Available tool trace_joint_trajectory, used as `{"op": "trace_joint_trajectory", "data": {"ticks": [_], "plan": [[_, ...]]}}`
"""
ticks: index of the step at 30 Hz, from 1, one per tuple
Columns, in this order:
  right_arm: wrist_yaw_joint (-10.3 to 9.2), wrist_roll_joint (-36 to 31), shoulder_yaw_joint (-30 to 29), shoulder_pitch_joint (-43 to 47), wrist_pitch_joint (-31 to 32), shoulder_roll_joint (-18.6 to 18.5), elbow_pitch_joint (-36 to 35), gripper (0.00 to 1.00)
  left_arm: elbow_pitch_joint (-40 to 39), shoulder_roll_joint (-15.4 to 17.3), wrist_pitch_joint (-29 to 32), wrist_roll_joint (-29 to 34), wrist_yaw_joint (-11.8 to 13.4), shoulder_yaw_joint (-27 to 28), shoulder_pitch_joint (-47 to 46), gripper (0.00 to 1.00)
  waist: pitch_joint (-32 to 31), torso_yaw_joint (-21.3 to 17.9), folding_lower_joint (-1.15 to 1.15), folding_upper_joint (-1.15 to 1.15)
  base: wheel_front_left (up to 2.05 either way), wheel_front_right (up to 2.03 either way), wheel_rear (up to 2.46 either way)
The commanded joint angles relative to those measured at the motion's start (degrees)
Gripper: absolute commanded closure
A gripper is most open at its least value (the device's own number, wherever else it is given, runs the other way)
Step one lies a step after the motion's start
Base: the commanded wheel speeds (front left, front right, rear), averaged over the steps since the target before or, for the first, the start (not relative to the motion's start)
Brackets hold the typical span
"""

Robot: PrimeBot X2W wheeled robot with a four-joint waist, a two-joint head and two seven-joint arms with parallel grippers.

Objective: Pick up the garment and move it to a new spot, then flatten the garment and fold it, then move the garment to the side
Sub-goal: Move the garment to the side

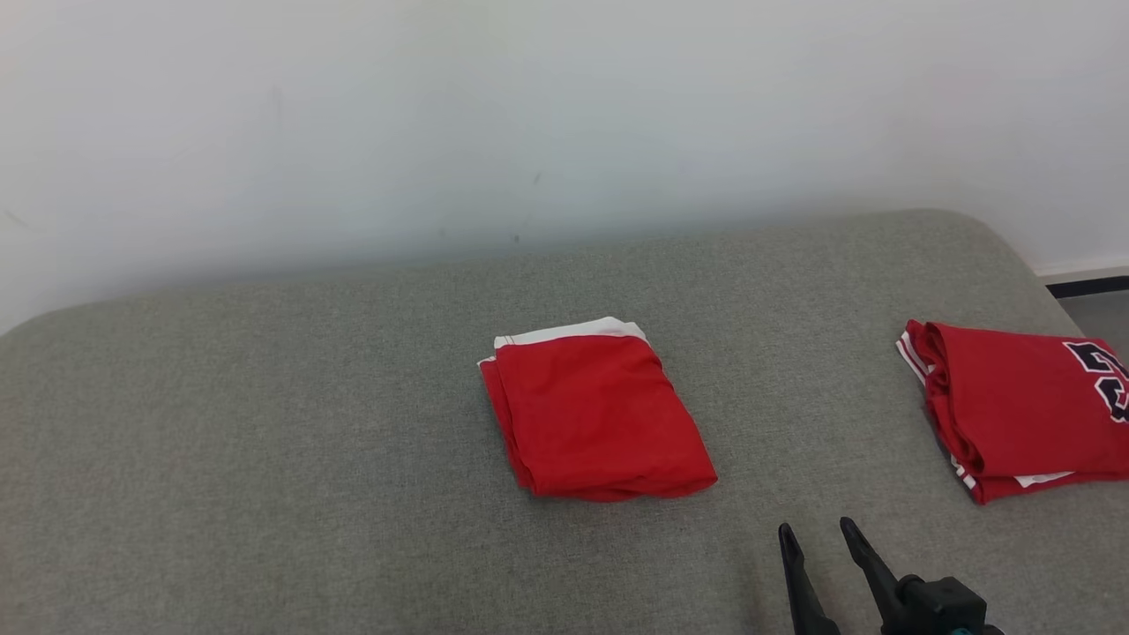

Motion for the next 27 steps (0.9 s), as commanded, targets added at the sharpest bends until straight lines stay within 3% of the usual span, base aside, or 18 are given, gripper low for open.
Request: {"op": "trace_joint_trajectory", "data": {"ticks": [1,17,21,27], "plan": [[-0.18,0.5,0.1,0.4,-0.2,0.0,0.0,0.00,-0.1,0.0,-0.2,-0.3,0.1,0.1,0.6,0.00,0.0,-0.2,0.00,0.00,0.00,0.00,0.00],[-0.19,-1.0,0.4,-2.1,0.7,0.0,0.7,0.00,0.3,0.2,-0.2,-0.6,0.1,0.0,0.0,0.00,0.0,-0.7,0.00,0.00,0.00,0.00,0.00],[-0.18,0.1,3.8,-7.3,10.5,0.1,1.5,0.00,0.1,0.1,-0.2,-0.8,0.1,0.2,-0.3,0.00,0.3,-0.3,0.00,0.00,0.00,0.00,0.00],[-0.18,5.4,7.0,-18.4,31.2,-1.3,3.5,0.00,-0.3,0.2,-0.2,-0.4,0.1,-1.6,-1.5,0.00,1.6,2.3,0.00,0.00,0.00,0.00,0.00]]}}
